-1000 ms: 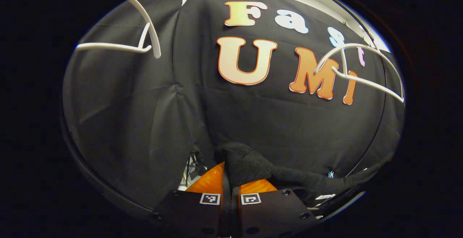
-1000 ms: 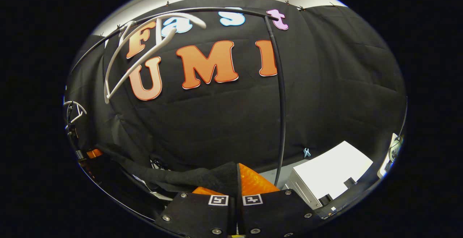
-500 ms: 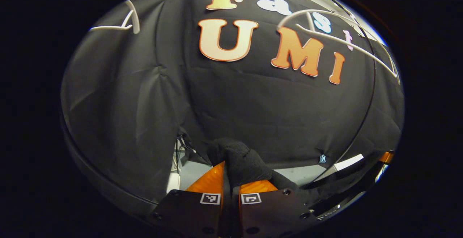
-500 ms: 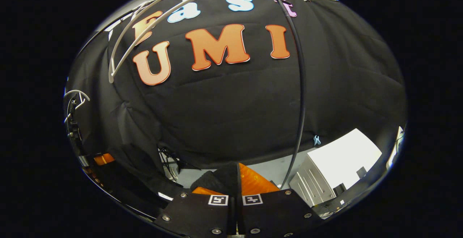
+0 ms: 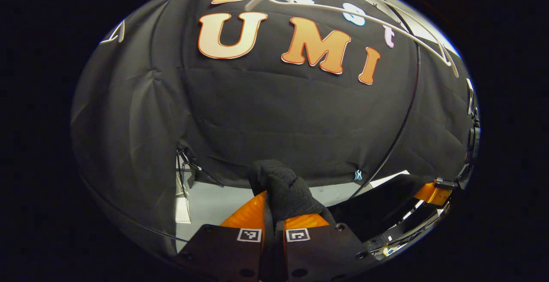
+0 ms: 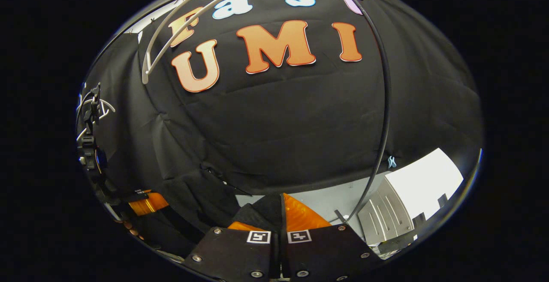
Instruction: Grasp the clothes on the hanger with both hands and then place them into the laundry hamper below.
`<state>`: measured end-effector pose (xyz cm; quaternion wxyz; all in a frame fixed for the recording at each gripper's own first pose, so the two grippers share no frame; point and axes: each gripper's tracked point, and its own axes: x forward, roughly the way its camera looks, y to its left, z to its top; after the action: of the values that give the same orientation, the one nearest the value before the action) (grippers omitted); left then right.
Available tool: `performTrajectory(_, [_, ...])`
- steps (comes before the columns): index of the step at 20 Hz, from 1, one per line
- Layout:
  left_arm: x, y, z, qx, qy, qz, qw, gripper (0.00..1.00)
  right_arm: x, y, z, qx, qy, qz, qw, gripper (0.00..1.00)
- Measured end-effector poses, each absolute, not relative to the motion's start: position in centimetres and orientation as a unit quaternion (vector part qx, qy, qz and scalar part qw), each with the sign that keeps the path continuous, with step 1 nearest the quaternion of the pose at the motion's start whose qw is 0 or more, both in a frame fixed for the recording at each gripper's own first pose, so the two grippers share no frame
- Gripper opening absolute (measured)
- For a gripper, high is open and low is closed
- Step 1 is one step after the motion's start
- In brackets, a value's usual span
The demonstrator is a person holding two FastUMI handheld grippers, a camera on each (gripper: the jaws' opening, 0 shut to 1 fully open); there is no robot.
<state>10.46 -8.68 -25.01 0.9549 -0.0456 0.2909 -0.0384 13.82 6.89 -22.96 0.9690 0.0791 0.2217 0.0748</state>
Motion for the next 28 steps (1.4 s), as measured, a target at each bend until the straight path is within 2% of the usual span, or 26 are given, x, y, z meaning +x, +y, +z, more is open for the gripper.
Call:
performTrajectory(7, [10.2, -10.1, -31.1, -0.032, 0.346, -0.041, 0.937, 0.05, 15.3, 7.5, -29.6, 0.078, 0.266, 0.078, 0.958, 0.0])
performTrajectory(9, [10.1, -10.2, -33.6, -0.025, 0.368, -0.042, 0.928, 0.09, 15.6, 7.5, -32.2, 0.07, 0.284, 0.076, 0.953, 0.0])
performTrajectory(19, [8.6, -7.1, -45.5, 0.01, 0.48, -0.006, 0.877, 0.08, 15.5, 7.6, -47.2, 0.028, 0.403, 0.07, 0.912, 0.03])
performTrajectory(24, [7.8, -6.3, -47.0, 0.004, 0.517, 0.011, 0.856, 0.17, 15.9, 7.7, -49.0, 0.02, 0.428, 0.07, 0.901, 0.11])
performTrajectory(27, [8.2, -5.5, -47.5, -0.008, 0.515, 0.016, 0.857, 0.3, 16.4, 7.8, -48.5, 0.022, 0.43, 0.071, 0.9, 0.1])
performTrajectory(28, [8.4, -5.2, -47.2, -0.007, 0.513, 0.017, 0.858, 0.31, 16.4, 7.7, -48.3, 0.022, 0.43, 0.07, 0.9, 0.12])
